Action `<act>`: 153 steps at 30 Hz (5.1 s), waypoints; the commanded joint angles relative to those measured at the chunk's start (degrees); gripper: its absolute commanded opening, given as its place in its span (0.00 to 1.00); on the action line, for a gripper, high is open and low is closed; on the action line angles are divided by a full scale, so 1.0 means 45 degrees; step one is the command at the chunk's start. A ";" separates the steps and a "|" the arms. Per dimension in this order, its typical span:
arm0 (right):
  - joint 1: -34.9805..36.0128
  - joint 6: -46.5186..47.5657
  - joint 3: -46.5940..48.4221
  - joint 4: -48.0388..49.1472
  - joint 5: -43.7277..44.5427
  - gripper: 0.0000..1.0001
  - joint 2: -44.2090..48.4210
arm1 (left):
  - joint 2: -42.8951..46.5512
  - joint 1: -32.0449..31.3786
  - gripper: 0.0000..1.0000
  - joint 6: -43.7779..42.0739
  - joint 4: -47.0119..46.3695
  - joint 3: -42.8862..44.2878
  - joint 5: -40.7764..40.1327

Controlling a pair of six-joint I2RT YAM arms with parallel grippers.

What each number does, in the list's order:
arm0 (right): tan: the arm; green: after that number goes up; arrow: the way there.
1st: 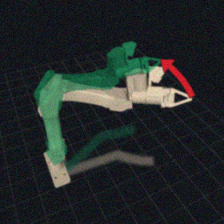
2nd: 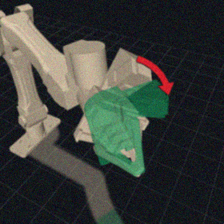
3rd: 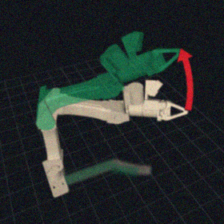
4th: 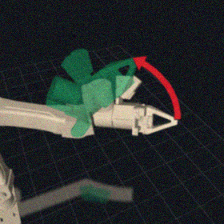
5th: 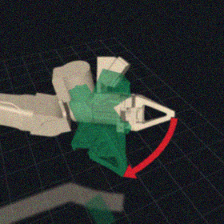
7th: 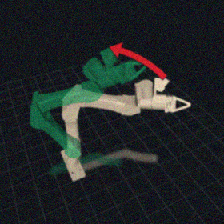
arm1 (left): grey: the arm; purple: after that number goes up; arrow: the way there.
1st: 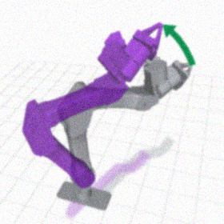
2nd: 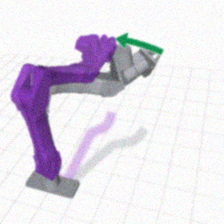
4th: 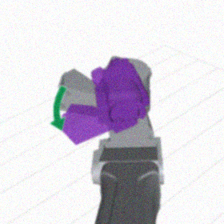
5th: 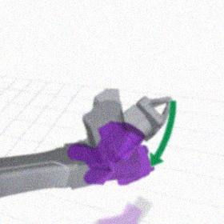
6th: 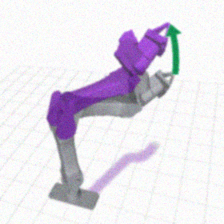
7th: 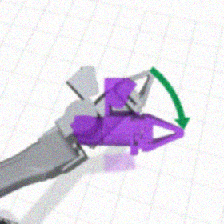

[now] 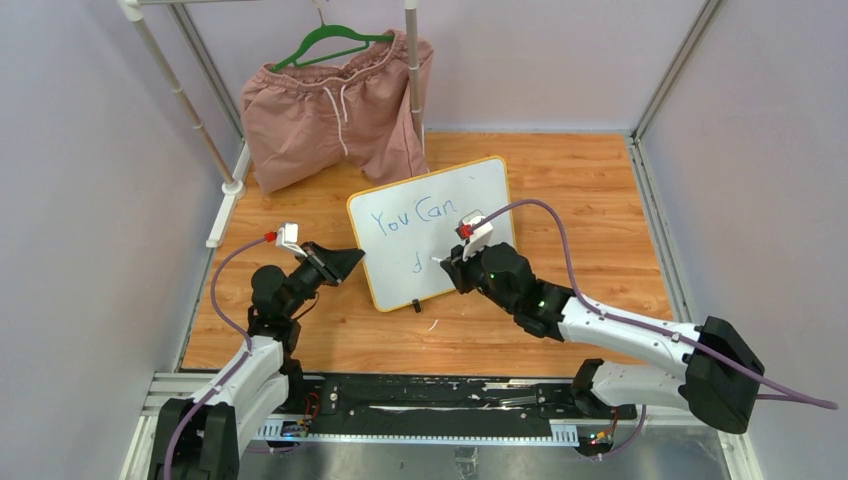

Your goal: Write a sentence on the whiteboard

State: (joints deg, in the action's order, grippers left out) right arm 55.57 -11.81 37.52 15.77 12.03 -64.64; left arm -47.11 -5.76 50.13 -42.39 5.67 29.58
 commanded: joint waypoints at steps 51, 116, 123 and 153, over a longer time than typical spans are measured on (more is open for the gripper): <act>0.1323 0.1570 -0.0655 0.2565 0.1304 0.00 -0.1320 | -0.0050 -0.0046 0.00 0.0135 -0.0639 0.0009 0.0142; 0.1435 0.1139 0.0449 0.0784 0.1838 0.00 -0.1907 | 0.0129 -0.0049 0.00 0.0183 -0.0639 -0.0068 0.0145; 0.1517 0.0995 0.0194 0.0661 0.1678 0.00 -0.1806 | 0.0133 -0.0051 0.00 0.0170 -0.0638 -0.0061 0.0145; -0.0669 0.1041 -0.0697 0.1100 0.0401 0.00 0.1039 | 0.0075 -0.0048 0.00 0.0132 -0.0638 -0.0074 0.0106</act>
State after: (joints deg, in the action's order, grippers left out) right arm 53.19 -6.70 34.50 18.02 16.86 -59.05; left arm -47.09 -5.76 50.13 -42.41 5.65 29.58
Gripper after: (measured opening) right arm 0.150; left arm 0.150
